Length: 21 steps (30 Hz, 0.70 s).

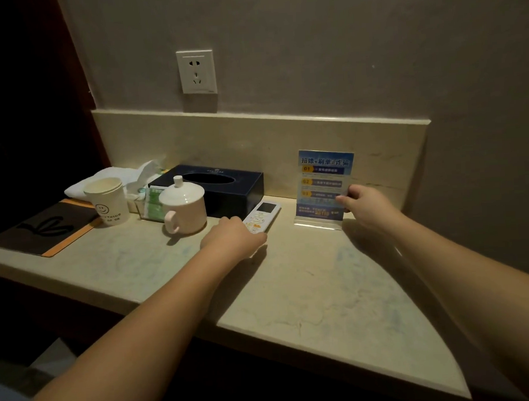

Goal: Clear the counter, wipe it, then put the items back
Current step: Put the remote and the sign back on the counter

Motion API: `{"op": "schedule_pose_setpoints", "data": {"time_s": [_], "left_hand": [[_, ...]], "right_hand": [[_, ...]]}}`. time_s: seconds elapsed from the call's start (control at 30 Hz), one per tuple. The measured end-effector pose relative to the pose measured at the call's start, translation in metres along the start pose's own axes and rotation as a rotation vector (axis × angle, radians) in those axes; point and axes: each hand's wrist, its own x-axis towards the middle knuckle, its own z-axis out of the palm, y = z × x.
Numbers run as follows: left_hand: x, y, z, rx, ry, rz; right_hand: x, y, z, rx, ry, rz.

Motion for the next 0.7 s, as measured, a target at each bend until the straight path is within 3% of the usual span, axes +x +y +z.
{"op": "schedule_pose_setpoints", "data": {"time_s": [0.13, 0.7], "left_hand": [[-0.005, -0.008, -0.007, 0.044, -0.069, 0.039], [0.027, 0.015, -0.003, 0.051, -0.012, -0.002]], "right_hand": [[0.01, 0.0, 0.005, 0.024, 0.004, -0.009], [0.054, -0.011, 0.027, 0.049, 0.064, -0.002]]}}
